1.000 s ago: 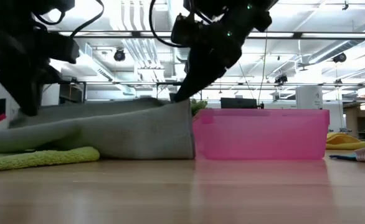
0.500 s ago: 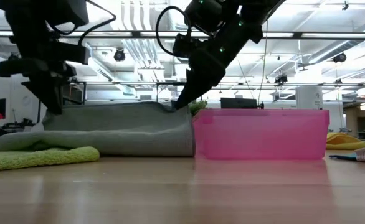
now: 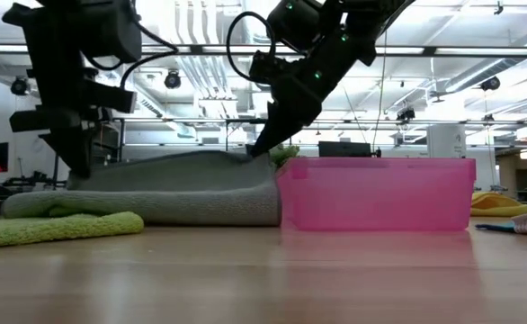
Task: Fold microfiber towels
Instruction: Fold the gray towel
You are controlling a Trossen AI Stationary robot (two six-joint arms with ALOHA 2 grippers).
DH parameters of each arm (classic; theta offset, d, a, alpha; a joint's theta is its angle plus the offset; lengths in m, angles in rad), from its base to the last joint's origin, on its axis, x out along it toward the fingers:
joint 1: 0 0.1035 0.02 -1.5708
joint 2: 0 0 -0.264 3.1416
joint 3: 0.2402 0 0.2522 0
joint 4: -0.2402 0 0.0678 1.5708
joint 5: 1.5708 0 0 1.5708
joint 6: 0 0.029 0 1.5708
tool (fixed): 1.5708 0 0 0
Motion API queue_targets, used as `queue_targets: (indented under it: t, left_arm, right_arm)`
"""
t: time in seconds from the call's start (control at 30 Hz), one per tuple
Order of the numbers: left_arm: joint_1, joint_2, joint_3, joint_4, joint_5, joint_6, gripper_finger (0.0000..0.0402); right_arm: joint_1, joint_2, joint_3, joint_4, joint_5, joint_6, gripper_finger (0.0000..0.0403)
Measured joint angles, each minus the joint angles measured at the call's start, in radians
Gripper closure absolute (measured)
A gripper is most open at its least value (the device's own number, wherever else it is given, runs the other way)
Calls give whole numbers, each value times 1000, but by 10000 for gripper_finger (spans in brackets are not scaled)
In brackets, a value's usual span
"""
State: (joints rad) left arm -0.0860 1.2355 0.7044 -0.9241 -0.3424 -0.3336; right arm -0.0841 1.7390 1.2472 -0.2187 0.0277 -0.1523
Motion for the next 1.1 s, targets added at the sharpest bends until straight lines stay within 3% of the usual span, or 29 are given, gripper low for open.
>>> queue_targets:
  t: [0.23,0.53,0.73,0.8,0.93,1.1]
  left_arm:
    - [0,48,0,0,0,0,393]
    - [0,11,6,-1,-20,-2,311]
    - [0,-74,6,-1,-25,-3,260]
    - [-1,-112,7,0,21,-8,252]
    - [-6,-170,6,29,155,-80,253]
    - [-70,-174,-19,169,173,-113,281]
  right_arm:
    - [-14,0,0,0,1,22,335]
    - [-14,0,10,0,1,50,284]
    - [-6,0,8,-3,-10,110,282]
    - [9,0,6,-2,-28,121,285]
    - [56,0,2,18,-35,144,298]
    - [123,11,1,123,-27,169,324]
